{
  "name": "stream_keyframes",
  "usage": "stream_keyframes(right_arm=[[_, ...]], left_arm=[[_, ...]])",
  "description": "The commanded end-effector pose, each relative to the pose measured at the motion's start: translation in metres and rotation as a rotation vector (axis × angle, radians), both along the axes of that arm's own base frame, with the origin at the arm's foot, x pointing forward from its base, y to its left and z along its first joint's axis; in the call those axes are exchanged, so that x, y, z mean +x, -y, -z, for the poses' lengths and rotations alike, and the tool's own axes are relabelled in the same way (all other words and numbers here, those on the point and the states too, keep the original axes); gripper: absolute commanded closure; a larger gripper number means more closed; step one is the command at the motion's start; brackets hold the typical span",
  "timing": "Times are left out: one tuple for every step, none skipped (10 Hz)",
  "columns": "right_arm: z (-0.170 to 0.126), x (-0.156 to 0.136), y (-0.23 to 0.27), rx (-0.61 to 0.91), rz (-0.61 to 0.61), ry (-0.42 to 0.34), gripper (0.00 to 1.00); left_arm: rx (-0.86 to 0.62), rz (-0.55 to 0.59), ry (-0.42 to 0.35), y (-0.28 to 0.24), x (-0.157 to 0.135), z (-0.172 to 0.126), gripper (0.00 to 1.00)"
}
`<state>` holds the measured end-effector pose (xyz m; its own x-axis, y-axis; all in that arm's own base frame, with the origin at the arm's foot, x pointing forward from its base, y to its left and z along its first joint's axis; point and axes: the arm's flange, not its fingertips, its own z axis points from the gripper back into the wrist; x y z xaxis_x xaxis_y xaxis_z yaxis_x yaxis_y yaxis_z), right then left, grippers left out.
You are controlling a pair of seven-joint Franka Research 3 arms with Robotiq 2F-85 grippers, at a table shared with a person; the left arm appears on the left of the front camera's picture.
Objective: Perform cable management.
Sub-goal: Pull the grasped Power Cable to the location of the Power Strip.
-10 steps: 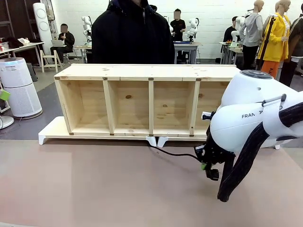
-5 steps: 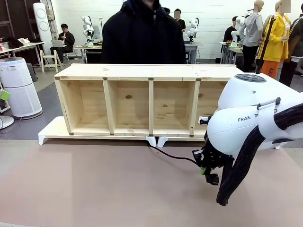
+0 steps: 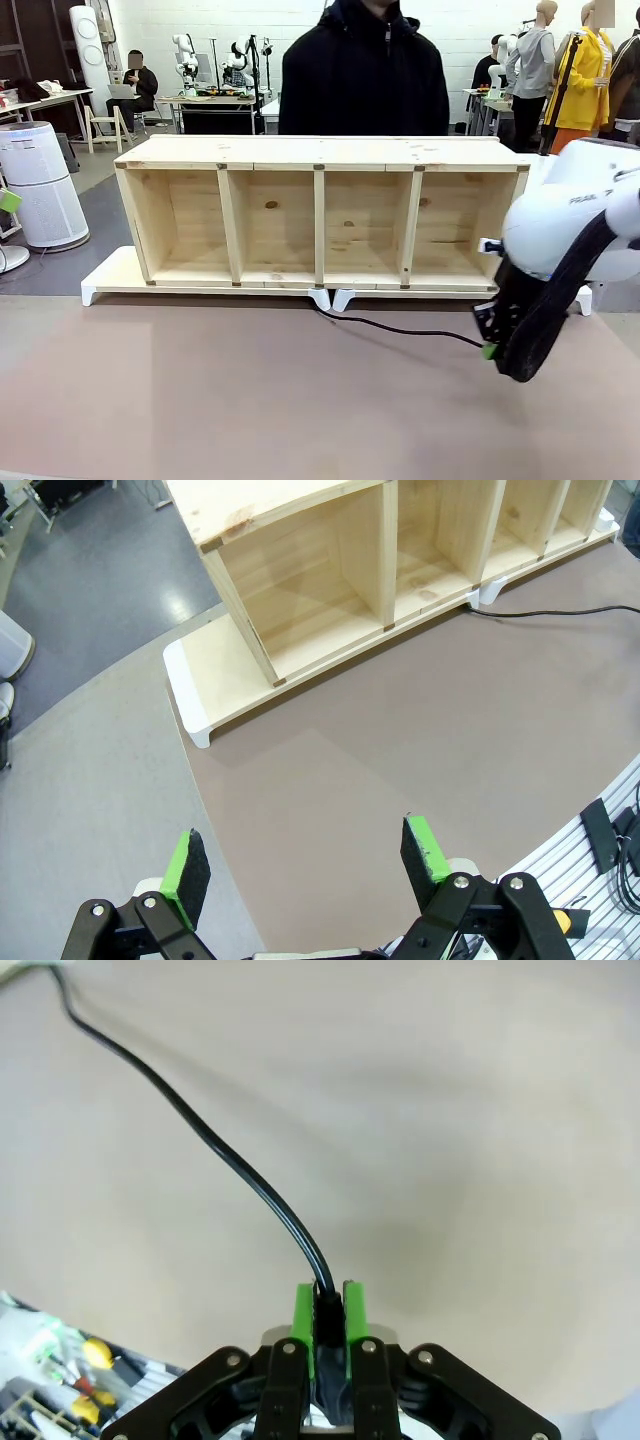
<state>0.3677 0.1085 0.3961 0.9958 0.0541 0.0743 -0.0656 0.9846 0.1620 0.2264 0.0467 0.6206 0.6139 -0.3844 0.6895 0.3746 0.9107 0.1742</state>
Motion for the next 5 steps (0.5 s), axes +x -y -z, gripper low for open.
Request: stream_keyframes(right_arm=[[0.022,-0.047,0.048,-0.022,0.014,-0.015,0.85],[0.021,-0.055,0.065,-0.059,0.049,-0.012,0.85],[0.019,-0.056,0.08,-0.086,0.093,-0.005,0.85],[0.021,-0.055,0.094,-0.11,0.136,-0.005,0.85],[0.023,-0.057,0.103,-0.136,0.159,-0.01,0.85]], left_arm=[[-0.003,-0.018,0.005,-0.001,0.002,0.0,0.0],[-0.003,-0.018,0.005,-0.001,0.002,0.0,0.0],[-0.003,-0.018,0.005,-0.001,0.002,0.0,0.0],[-0.003,-0.018,0.005,-0.001,0.002,0.0,0.0],[-0.003,-0.018,0.005,-0.001,0.002,0.0,0.0]])
